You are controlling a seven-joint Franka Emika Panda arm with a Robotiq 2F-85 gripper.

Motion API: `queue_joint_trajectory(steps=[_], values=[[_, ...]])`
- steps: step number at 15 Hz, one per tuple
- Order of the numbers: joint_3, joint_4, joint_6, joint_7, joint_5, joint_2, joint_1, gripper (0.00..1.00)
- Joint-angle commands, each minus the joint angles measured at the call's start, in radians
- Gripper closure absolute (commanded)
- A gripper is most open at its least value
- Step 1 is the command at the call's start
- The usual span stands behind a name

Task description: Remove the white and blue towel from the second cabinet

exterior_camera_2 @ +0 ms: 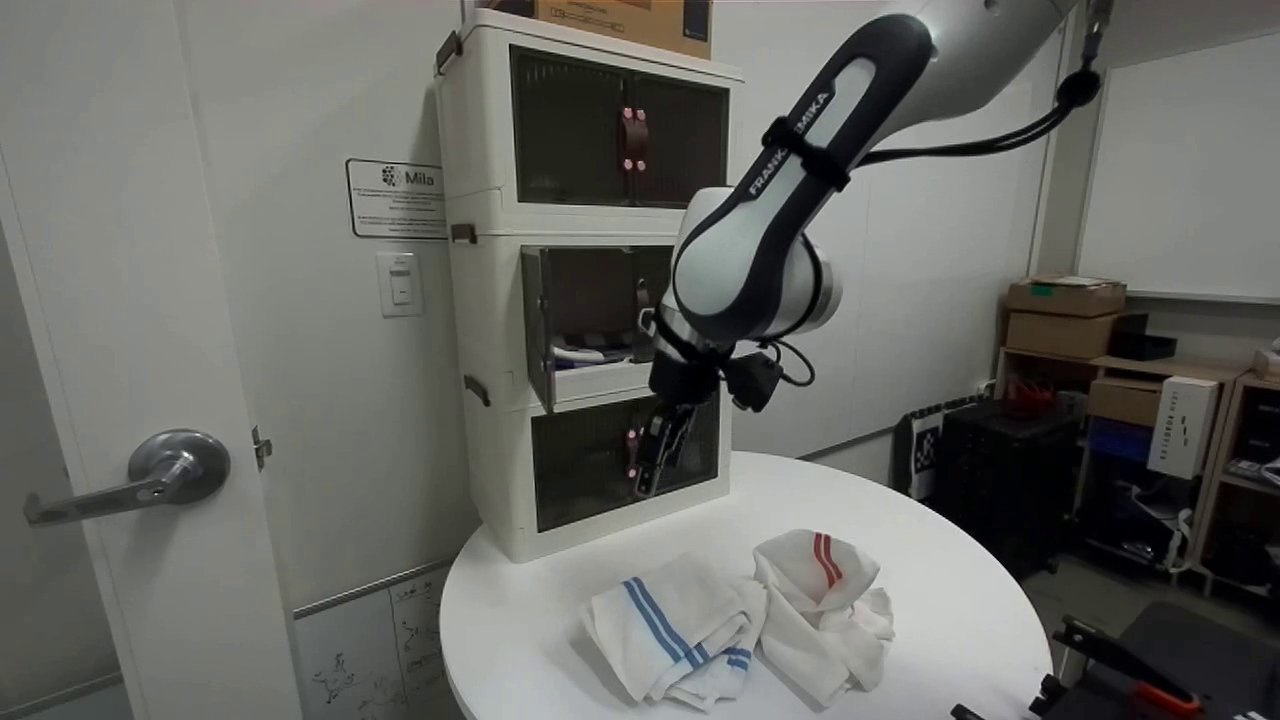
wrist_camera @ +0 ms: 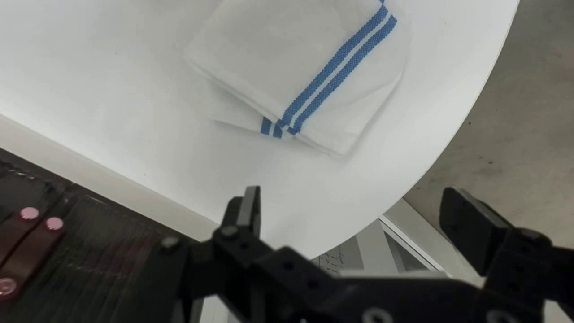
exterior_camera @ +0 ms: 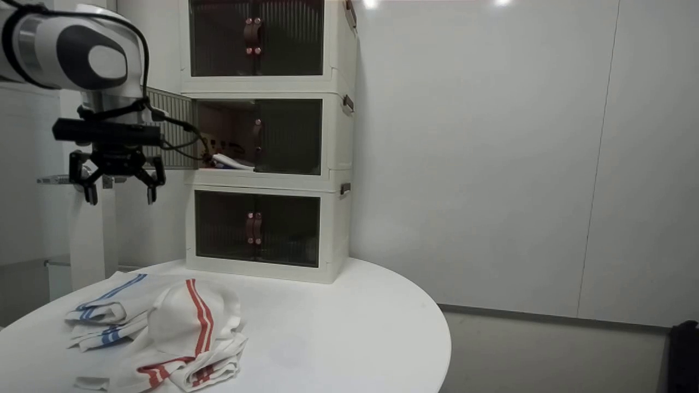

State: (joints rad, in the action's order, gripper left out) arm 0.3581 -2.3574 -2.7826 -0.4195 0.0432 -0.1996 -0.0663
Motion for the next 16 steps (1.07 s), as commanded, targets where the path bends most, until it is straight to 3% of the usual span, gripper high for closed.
queue_joint_trajectory(steps=[1, 5, 8, 12, 16], values=[[-0.047, -0.092, 0.162, -0.051, 0.087, 0.238, 0.020, 0.00], [-0.164, -0.133, 0.418, -0.010, 0.025, 0.471, 0.089, 0.00], [-0.224, -0.172, 0.545, 0.054, -0.033, 0.648, 0.112, 0.00], [-0.262, -0.237, 0.561, 0.162, -0.037, 0.854, 0.143, 0.00], [-0.216, -0.292, 0.584, 0.360, -0.077, 1.036, 0.120, 0.00]])
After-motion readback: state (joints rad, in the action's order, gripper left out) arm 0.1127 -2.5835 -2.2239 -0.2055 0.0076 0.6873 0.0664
